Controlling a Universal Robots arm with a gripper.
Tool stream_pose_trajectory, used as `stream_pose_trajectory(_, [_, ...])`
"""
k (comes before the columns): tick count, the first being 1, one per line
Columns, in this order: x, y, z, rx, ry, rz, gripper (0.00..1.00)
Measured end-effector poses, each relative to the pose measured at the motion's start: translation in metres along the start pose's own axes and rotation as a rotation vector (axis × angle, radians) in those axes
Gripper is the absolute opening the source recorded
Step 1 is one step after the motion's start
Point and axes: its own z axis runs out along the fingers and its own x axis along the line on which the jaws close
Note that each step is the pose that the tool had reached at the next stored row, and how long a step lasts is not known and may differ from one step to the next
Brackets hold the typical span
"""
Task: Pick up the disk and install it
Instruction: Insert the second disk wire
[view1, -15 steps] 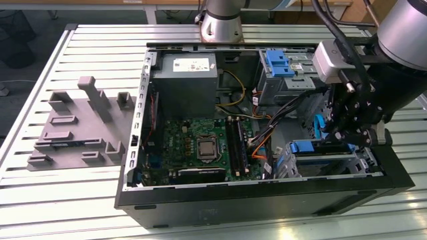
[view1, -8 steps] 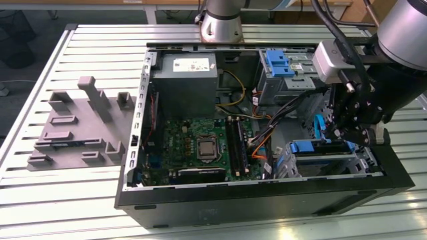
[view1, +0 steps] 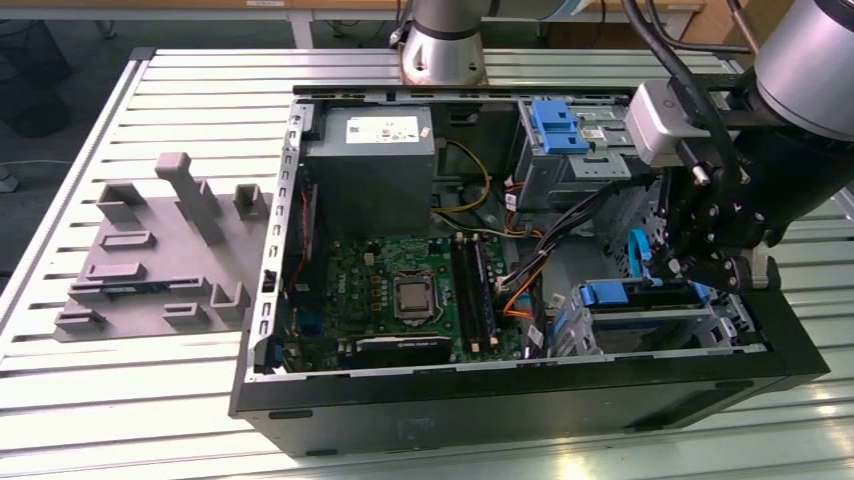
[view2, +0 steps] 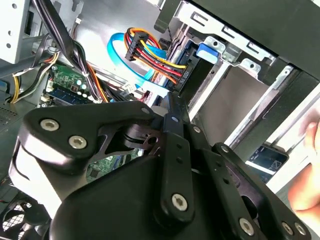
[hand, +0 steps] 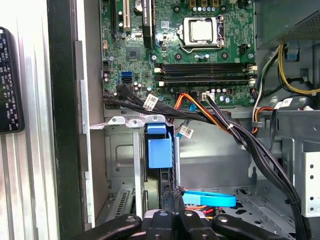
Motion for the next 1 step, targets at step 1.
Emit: stream_pose_trajectory(1, [0.0000,0.0000,0.0000,0.0000,0.0000,0.000,0.11])
